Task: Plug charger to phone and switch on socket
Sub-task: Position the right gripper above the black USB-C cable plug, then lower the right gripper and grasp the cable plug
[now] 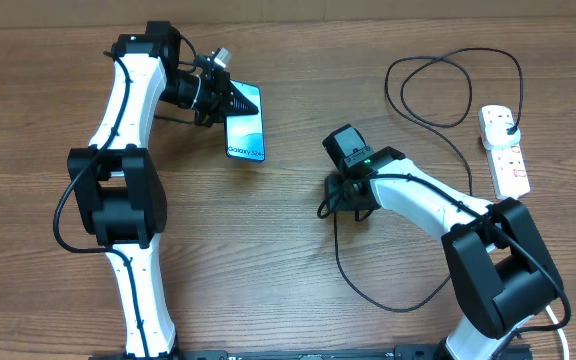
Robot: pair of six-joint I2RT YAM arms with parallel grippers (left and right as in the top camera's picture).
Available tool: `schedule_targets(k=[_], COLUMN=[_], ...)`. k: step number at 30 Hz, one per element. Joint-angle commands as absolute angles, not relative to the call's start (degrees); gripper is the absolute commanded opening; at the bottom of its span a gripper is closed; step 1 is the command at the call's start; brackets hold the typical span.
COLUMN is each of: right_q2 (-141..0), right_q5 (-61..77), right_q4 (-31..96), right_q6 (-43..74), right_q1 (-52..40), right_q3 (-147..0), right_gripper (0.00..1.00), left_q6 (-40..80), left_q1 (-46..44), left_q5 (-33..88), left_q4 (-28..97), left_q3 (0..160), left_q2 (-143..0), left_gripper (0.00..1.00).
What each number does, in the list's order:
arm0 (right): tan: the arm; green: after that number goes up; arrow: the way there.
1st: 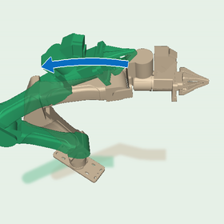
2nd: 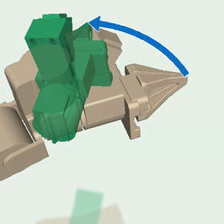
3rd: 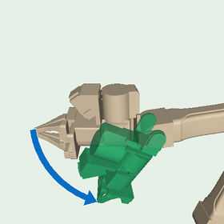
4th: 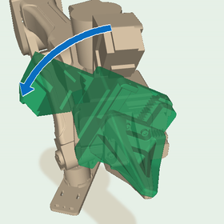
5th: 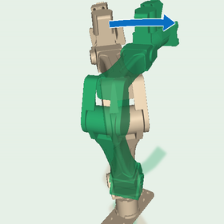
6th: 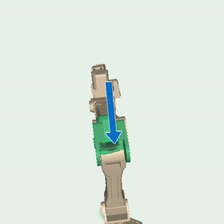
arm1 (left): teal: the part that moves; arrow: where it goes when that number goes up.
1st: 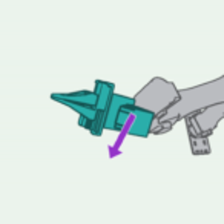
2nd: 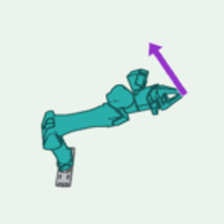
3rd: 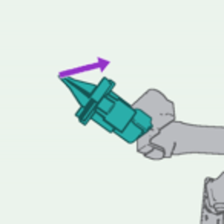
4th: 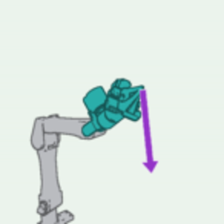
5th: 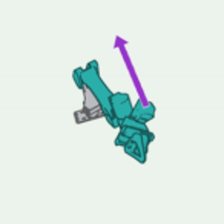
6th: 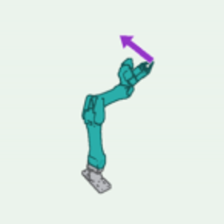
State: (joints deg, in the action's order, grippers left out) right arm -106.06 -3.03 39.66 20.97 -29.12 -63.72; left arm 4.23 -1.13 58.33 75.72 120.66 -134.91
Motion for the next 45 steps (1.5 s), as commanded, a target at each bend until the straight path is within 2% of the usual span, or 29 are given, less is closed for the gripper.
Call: schedule_targets(k=[1, 4, 5, 7, 15, 17, 19, 26, 30, 40, 45], right_q2=[-106.54, -106.54, -106.54, -106.54, -106.54, -106.54, -106.54, -106.54, -106.61, -106.87, -106.87], right_q5=[-4.45, -4.86, -4.86, -5.56, -11.97, -9.87, -5.45, -3.84, -3.68, -3.92, -3.88], right_q4=[39.22, 39.57, 40.29, 41.89, 47.72, 47.2, 46.85, 53.34, 52.36, 48.66, 44.66], right_q6=[21.43, 21.43, 21.58, 24.51, 31.97, 31.46, 31.11, 31.18, 31.77, 31.09, 31.07], right_q1=[-28.86, -28.86, -28.86, -28.84, -28.84, -28.84, -28.8, -28.75, -28.8, -30.89, -30.89], right_q3=[-63.42, -63.37, -63.37, -63.37, -63.37, -63.37, -63.92, -76.03, -76.14, -71.9, -67.79], right_gripper=[0.45, 0.35, 0.29, 0.28, 0.28, 0.33, 0.33, 0.34, 0.34, 0.43, 0.43], left_q6=[3.18, 3.2, 3.2, 3.29, 3.4, 3.4, 3.4, 3.42, 3.46, 3.44, 3.44], left_q1=[-1.52, -1.52, -1.52, -1.52, -1.52, -1.52, -1.52, -1.54, -1.54, -1.54, -1.54], left_q5=[61.08, 61.08, 61.08, 61.08, 61.08, 61.06, 61.06, 61.1, 61.1, 61.08, 61.08], left_q4=[76.23, 76.25, 76.27, 76.29, 76.27, 76.27, 76.27, 76.31, 76.25, 76.29, 76.29], left_q3=[122.04, 122.04, 122.04, 122.04, 122.04, 122.04, 122.04, 122.04, 122.04, 122.04, 122.04], left_q2=[-134.23, -134.23, -134.23, -134.23, -134.23, -134.23, -134.23, -134.23, -134.23, -134.23, -134.23], left_gripper=[0.04, 0.04, 0.04, 0.04, 0.04, 0.04, 0.04, 0.04, 0.04, 0.04, 0.04])
